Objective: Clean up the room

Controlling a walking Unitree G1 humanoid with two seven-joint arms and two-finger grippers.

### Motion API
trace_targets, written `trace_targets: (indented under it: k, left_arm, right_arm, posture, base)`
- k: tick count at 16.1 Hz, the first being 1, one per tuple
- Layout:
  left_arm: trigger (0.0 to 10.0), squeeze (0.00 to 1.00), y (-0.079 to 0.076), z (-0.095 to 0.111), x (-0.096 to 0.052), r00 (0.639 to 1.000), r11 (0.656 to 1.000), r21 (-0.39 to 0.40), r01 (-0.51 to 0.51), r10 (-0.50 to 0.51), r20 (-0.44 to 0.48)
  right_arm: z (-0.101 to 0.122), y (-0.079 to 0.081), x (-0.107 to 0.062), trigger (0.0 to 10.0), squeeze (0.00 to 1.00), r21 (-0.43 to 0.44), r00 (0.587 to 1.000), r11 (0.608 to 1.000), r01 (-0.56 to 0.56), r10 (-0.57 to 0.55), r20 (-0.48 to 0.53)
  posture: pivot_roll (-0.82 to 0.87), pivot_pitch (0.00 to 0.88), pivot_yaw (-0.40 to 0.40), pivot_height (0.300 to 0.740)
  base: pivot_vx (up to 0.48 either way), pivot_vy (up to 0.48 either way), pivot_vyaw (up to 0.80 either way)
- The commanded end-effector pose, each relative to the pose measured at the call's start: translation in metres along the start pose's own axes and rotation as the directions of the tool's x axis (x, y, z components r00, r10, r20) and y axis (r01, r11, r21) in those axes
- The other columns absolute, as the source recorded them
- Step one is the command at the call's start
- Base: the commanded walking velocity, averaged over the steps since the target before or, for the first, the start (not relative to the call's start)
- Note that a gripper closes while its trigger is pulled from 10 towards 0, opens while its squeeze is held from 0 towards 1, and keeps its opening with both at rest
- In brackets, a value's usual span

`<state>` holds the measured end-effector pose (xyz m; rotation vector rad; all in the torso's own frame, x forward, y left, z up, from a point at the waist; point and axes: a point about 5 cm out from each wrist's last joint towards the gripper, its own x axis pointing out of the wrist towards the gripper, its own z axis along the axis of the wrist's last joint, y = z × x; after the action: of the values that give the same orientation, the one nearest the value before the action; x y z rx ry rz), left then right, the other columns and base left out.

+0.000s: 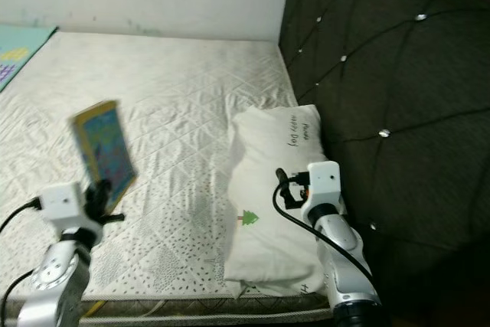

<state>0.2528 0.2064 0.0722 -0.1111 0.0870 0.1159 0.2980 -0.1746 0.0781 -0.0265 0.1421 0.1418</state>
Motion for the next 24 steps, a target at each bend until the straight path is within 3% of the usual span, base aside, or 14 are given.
trace_targets:
  k: [1,5,14,18,21,24]
  left_arm:
    - [10.0,0.0,-0.009,0.009,0.003,0.999,0.999,-0.001,0.036,-0.036,0.038]
    - [10.0,0.0,-0.017,0.011,0.006,0.996,0.997,0.001,0.077,-0.077,0.039]
    - [10.0,0.0,-0.016,0.008,0.007,0.996,0.996,-0.024,0.084,-0.083,0.032]
    - [10.0,0.0,-0.016,0.007,0.007,0.996,0.996,-0.023,0.086,-0.086,0.028]
    - [10.0,0.0,-0.015,0.007,0.006,0.996,0.996,-0.021,0.087,-0.086,0.027]
    - [10.0,0.0,-0.015,0.006,0.006,0.997,0.997,-0.025,0.079,-0.078,0.026]
  right_arm:
    - [0.001,-0.005,-0.002,10.0,0.0,0.0,1.0,1.0,0.007,-0.007,0.006]
    - [0.004,-0.002,-0.001,10.0,0.0,-0.001,1.0,1.0,-0.013,0.013,0.019]
    - [-0.001,0.001,-0.002,10.0,0.0,0.027,1.0,0.999,-0.03,0.03,0.002]
    - [-0.001,0.003,-0.001,10.0,0.0,-0.044,0.999,0.998,-0.035,0.035,0.002]
    - [-0.002,0.007,-0.001,10.0,0.0,-0.029,0.998,0.998,-0.055,0.056,0.011]
    - [-0.004,0.001,-0.003,10.0,0.0,-0.028,1.0,0.999,-0.027,0.027,0.002]
  posture:
    - [-0.09,0.036,-0.053,0.74]
    - [-0.1,0.031,-0.054,0.74]
    - [-0.09,0.024,-0.049,0.74]
    - [-0.1,0.023,-0.048,0.74]
    - [-0.1,0.029,-0.047,0.74]
    - [-0.09,0.034,-0.047,0.74]
  base:
    - [0.0,0.0,-0.8]
    - [0.0,0.0,-0.35]
    - [0.0,0.0,0.0]
    - [0.0,0.0,0.0]
    - [0.0,0.0,0.0]
    - [0.0,0.0,0.0]
